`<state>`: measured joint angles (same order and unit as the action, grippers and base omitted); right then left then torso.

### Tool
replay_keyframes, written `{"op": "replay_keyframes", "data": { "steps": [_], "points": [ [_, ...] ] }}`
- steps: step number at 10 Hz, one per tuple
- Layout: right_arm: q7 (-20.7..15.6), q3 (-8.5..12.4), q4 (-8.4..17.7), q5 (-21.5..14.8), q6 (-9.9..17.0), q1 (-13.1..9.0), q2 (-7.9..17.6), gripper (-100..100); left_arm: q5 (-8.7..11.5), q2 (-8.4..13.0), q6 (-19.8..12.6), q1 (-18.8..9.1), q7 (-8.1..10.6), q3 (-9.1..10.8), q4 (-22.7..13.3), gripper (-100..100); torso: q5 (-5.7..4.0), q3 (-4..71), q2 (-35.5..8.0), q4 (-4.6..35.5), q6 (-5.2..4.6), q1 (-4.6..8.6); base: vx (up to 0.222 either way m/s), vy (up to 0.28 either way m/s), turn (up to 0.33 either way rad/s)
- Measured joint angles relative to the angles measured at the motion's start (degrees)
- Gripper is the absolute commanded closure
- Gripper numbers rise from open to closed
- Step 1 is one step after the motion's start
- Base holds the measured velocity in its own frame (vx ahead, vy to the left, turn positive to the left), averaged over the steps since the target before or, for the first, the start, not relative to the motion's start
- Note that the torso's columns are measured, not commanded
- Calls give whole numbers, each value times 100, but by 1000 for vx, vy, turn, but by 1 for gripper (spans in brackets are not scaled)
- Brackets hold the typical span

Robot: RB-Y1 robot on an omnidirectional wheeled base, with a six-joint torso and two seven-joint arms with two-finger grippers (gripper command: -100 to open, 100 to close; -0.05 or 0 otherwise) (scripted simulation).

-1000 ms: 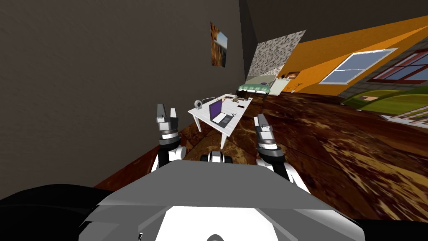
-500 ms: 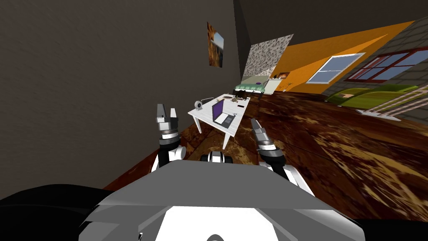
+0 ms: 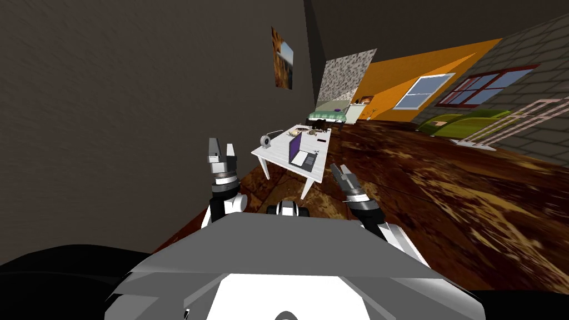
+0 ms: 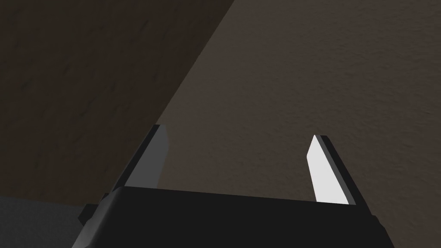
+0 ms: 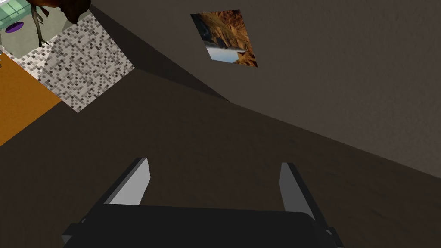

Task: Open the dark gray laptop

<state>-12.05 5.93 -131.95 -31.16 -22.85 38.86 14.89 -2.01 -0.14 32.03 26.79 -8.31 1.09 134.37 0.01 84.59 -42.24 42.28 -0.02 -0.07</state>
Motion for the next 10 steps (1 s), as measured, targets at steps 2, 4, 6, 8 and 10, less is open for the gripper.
{"op": "replay_keyframes", "data": {
  "steps": [2,4,6,8,10],
  "points": [
    [-283,186,150,-343,228,43,144,-100,0,0,0,1,0,0,1,0,3,12,15,-6,3,-2,108,255,-115],
    [-426,263,169,-596,465,44,273,-100,0,0,0,0,0,0,0,0,-6,-8,-13,4,1,20,100,251,-146],
    [-697,460,291,-887,687,118,424,-100,0,0,0,0,0,0,0,0,1,5,6,-2,3,4,115,235,-81],
    [-869,575,412,-1044,844,101,537,-100,0,0,0,0,0,0,0,0,-2,-1,-3,1,1,6,130,255,-103],
    [-1088,746,567,-1196,948,122,628,-100,0,1,0,0,0,0,1,0,-2,-4,-10,2,4,15,104,220,-58]
  ]
}}
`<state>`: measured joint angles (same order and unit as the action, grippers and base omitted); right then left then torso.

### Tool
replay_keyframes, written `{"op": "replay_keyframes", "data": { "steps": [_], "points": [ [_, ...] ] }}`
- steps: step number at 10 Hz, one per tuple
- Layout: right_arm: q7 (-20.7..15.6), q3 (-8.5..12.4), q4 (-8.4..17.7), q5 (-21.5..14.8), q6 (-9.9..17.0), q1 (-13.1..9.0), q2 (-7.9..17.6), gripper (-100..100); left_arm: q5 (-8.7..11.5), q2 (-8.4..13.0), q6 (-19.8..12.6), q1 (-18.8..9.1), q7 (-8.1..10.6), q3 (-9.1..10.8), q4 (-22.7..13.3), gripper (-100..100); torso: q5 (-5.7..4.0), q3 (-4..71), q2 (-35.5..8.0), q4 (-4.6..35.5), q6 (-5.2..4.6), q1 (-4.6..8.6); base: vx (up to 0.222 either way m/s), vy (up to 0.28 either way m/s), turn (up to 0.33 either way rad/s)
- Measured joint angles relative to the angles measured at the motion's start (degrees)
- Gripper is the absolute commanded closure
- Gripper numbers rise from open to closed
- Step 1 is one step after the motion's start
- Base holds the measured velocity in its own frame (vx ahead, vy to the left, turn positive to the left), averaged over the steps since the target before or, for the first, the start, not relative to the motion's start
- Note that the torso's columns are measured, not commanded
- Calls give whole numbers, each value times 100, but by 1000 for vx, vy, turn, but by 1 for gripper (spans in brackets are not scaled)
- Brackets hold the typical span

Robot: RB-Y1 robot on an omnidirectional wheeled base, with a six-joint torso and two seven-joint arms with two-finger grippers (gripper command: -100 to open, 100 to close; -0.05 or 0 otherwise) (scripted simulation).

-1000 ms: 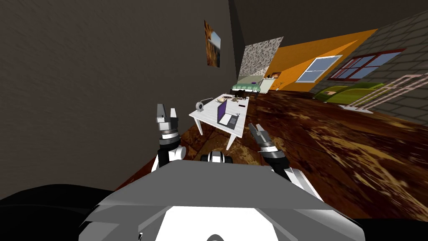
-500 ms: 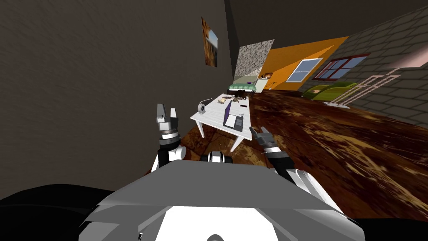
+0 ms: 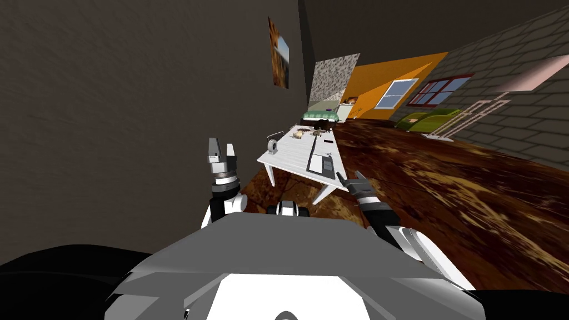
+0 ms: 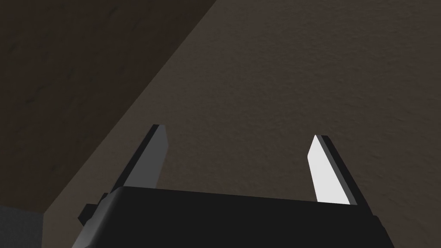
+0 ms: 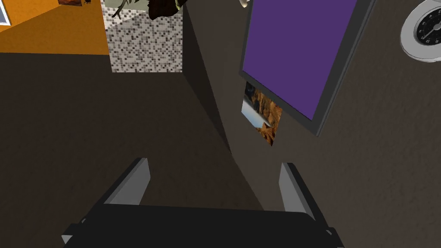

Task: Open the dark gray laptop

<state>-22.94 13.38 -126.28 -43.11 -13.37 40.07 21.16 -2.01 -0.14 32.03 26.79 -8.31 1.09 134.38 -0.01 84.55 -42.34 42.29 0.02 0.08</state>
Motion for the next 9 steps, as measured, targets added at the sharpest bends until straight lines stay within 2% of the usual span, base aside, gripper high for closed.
{"op": "replay_keyframes", "data": {
  "steps": [1,2,5,7,9],
  "points": [
    [-101,69,90,-76,50,-17,48,-100,0,0,0,0,0,0,0,0,-2,0,4,0,-3,0,151,274,-88],
    [-192,135,109,-167,224,-14,209,-100,0,0,0,1,0,0,0,0,4,8,14,-3,-2,-19,92,242,-47],
    [-475,352,244,-337,414,43,354,-100,0,0,0,1,0,0,0,0,2,10,21,-4,-2,-11,148,249,-86],
    [-699,527,433,-454,660,-21,629,-100,0,0,0,1,0,1,0,0,-2,9,14,-4,-2,5,147,216,-46],
    [-846,653,549,-516,733,-36,703,-100,0,0,0,0,0,0,0,0,0,-11,-15,5,-4,-3,104,229,-42]
  ]
}}
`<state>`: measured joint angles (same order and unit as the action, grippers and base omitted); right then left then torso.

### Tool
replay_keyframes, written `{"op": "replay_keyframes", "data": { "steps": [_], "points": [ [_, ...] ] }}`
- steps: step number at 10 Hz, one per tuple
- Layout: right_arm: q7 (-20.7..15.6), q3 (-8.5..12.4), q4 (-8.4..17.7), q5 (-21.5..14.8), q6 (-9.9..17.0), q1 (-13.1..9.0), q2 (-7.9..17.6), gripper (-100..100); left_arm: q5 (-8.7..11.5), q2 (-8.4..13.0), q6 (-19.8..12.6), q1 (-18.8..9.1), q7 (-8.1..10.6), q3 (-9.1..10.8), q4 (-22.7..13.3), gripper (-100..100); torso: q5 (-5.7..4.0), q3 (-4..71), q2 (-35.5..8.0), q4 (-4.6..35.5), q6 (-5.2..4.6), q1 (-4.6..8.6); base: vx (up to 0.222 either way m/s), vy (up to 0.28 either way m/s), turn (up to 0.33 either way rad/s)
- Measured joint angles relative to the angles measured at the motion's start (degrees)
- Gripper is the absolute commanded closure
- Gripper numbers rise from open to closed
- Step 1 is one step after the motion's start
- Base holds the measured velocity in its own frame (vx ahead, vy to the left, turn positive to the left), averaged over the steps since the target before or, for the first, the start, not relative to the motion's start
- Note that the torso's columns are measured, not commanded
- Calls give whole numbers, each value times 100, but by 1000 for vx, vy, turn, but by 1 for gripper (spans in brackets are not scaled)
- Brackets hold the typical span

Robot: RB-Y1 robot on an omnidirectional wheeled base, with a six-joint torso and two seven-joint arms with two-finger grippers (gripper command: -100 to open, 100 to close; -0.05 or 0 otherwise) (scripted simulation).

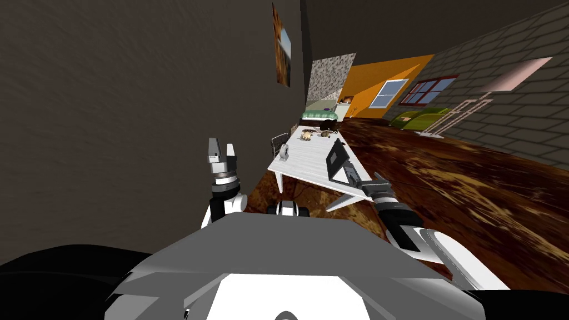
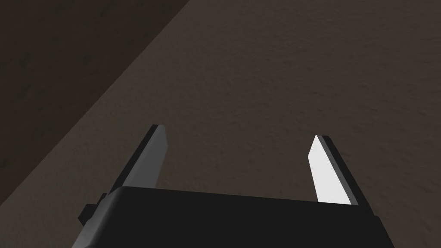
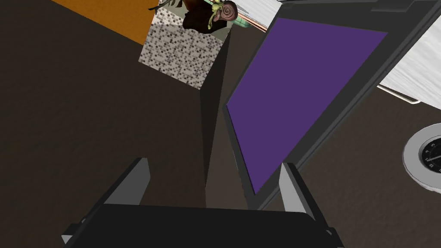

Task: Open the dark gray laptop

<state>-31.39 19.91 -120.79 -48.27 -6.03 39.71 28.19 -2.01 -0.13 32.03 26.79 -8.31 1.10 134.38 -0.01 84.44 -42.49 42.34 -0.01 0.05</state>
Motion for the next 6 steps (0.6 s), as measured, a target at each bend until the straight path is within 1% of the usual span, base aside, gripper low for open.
{"op": "replay_keyframes", "data": {
  "steps": [1,2,4,5,6],
  "points": [
    [-98,71,85,-40,62,-28,97,-100,0,0,0,0,0,0,0,0,4,5,9,-2,1,-15,114,262,-65],
    [-209,177,156,-78,98,-18,140,-100,0,0,0,0,0,0,0,0,6,11,17,-5,0,-17,135,244,-62],
    [-366,248,254,-134,341,-70,386,-100,0,0,0,0,0,0,0,0,0,18,26,-8,2,-1,123,222,-35],
    [-448,293,291,-162,422,-75,440,-100,0,0,0,0,0,0,0,0,-3,15,23,-7,1,11,116,153,-24],
    [-523,376,337,-180,433,-65,462,-100,0,1,0,0,0,1,0,0,-6,11,17,-5,1,20,100,188,-27]
  ]
}}
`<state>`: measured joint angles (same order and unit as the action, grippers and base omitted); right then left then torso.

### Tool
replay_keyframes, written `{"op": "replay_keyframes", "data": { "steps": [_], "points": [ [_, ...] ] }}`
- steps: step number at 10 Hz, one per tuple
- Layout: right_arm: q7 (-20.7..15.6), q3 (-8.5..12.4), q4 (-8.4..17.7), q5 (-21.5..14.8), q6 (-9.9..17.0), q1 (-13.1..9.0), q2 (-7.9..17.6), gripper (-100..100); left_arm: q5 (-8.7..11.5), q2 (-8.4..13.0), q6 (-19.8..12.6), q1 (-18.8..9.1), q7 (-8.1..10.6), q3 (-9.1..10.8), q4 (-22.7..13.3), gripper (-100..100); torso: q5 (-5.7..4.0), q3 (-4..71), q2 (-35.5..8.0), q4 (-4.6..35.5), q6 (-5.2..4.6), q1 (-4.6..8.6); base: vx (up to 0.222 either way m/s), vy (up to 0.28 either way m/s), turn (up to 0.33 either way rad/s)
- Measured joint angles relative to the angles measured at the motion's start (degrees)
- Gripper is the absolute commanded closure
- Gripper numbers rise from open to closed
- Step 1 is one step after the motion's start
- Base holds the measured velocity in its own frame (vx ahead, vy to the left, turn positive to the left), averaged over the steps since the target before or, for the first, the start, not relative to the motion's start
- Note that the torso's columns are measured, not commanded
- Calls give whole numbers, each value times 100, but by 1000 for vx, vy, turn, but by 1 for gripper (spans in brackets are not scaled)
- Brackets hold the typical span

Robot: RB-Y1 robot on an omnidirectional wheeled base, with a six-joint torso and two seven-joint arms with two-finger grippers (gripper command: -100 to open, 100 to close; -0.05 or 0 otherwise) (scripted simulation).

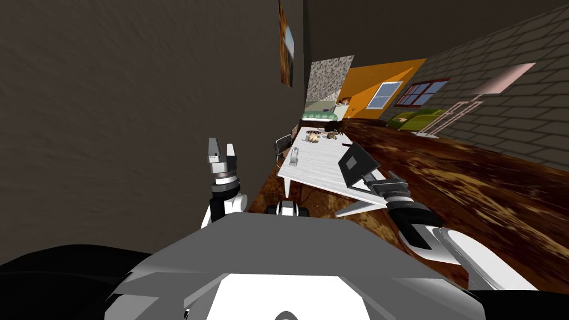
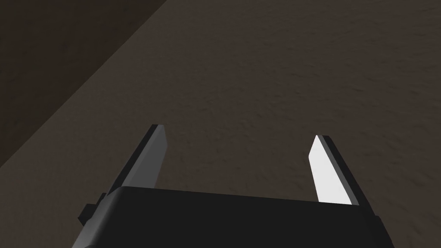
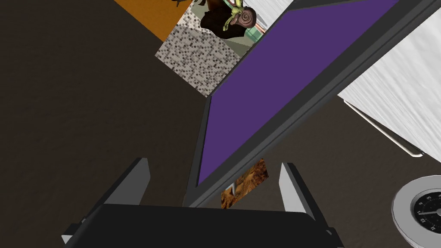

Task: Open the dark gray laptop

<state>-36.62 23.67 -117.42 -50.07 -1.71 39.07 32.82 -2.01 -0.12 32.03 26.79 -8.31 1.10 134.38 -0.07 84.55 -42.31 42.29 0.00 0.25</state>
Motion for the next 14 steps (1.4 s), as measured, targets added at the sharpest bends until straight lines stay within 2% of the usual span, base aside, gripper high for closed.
{"op": "replay_keyframes", "data": {
  "steps": [2,3,4,5,14],
  "points": [
    [-74,50,53,-1,99,-16,127,-100,0,1,0,-1,0,0,0,0,2,-10,-18,5,0,0,75,53,0],
    [-40,99,-3,33,115,62,184,-100,0,1,0,0,0,1,0,0,-4,1,5,0,0,14,65,1,3],
    [-30,107,-12,38,121,70,192,100,0,1,0,-1,0,1,0,0,-2,0,-2,-1,0,0,9,0,-1],
    [-31,108,-11,38,121,68,192,100,0,1,0,-1,0,1,-1,0,3,-8,-13,3,1,-18,-29,-51,10],
    [935,59,411,1075,25,-363,259,100,0,1,-1,-2,0,1,-1,0,-6,6,14,-7,-9,4,-47,-58,10]
  ]
}}
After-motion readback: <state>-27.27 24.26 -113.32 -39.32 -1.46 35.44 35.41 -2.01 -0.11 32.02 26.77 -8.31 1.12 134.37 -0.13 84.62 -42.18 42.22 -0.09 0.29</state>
